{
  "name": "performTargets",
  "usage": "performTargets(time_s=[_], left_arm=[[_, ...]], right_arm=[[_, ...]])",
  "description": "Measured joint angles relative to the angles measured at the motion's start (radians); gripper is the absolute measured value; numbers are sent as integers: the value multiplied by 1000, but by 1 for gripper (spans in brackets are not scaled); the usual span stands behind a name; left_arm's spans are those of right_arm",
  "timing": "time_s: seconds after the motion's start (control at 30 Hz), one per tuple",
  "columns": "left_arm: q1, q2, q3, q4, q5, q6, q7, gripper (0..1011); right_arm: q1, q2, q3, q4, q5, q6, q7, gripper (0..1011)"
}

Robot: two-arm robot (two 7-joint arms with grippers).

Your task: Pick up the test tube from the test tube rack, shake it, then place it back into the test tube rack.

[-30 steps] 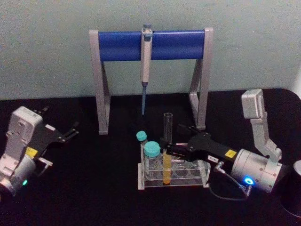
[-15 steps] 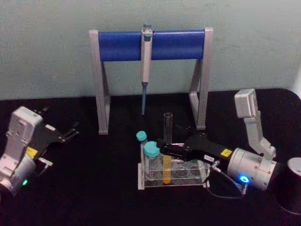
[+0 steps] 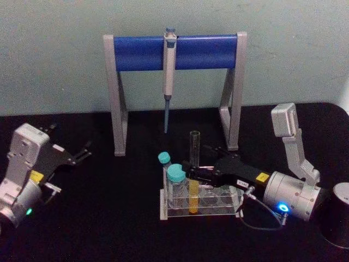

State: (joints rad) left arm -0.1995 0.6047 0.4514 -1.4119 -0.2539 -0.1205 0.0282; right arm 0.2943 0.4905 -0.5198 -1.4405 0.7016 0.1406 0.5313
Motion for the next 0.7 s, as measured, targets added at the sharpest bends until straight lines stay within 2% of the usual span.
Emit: performTargets(time_s=[0.27, 0.37, 0.43, 0.7], left_arm=[[0, 0, 0, 0, 0, 0, 0, 1001], [0, 0, 0, 0, 0, 0, 0, 1001], [0, 0, 0, 0, 0, 0, 0, 1001], [0, 0, 0, 0, 0, 0, 0, 1001]], right_arm=[[-1, 0, 1, -1, 2, -1, 0, 839], [-1, 0, 1, -1, 2, -1, 0, 708], [-1, 0, 1, -1, 2, -1, 0, 674], [-2, 0, 2, -1, 3, -1, 0, 383]])
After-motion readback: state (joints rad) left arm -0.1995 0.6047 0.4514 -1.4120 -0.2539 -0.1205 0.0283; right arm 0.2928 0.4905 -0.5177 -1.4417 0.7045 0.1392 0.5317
